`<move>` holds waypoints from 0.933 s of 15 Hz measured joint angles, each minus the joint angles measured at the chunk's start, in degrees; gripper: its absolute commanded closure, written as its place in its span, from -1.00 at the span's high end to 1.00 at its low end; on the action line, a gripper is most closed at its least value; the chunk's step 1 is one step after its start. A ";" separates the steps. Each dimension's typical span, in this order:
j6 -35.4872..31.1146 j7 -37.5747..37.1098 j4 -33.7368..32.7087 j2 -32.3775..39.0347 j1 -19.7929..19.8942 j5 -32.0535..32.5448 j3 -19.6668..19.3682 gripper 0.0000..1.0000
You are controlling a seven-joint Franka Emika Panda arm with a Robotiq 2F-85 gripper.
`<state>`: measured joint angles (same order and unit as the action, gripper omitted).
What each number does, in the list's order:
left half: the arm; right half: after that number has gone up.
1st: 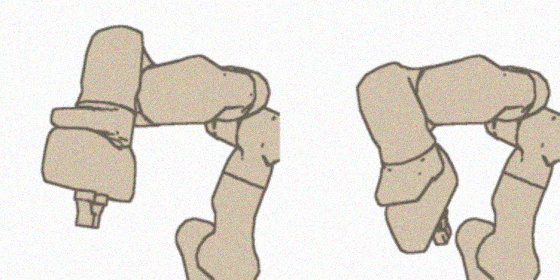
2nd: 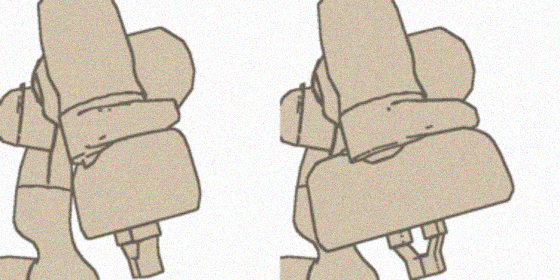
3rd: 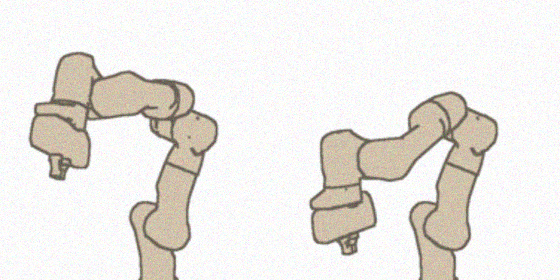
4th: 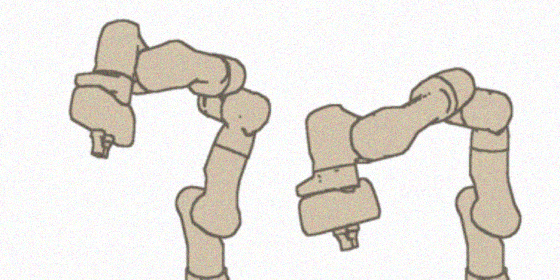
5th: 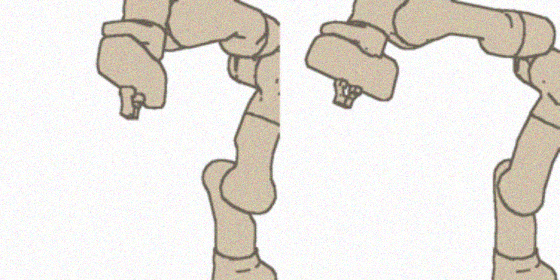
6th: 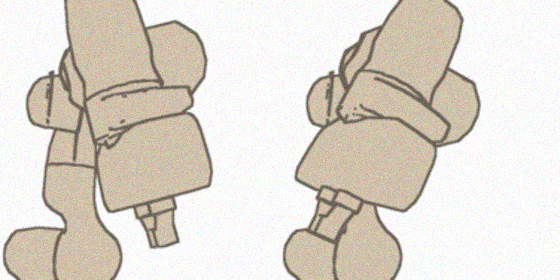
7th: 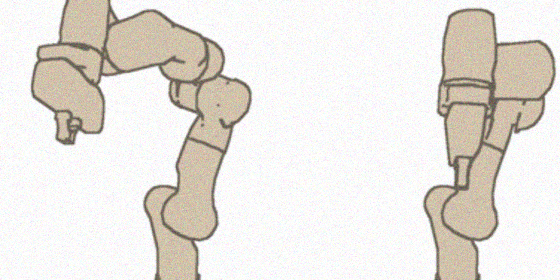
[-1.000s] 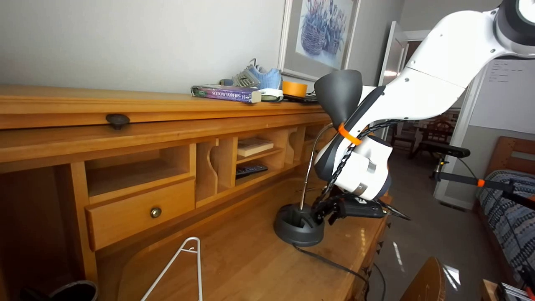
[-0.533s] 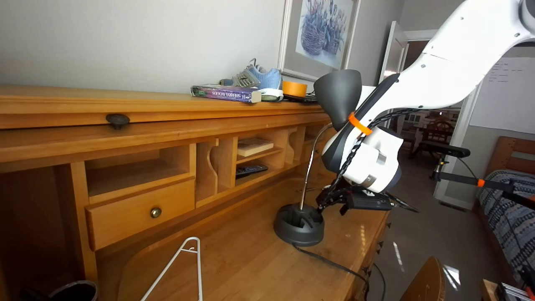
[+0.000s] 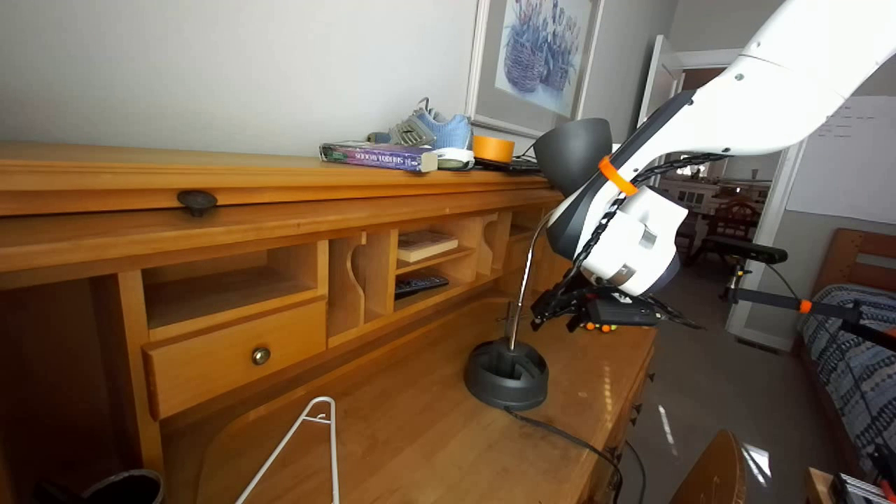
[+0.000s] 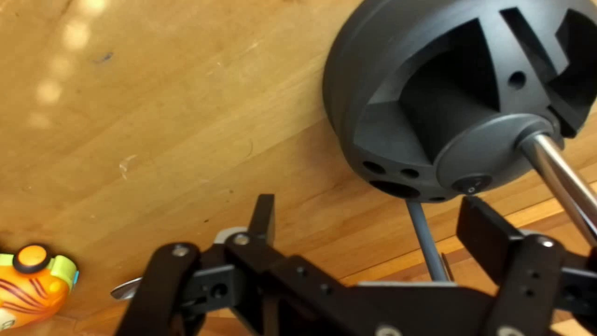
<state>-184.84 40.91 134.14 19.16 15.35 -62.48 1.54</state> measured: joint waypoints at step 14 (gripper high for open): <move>2.06 13.57 0.77 -2.22 3.93 3.22 1.60 1.00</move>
<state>-182.78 54.49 134.90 16.95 19.28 -59.25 3.13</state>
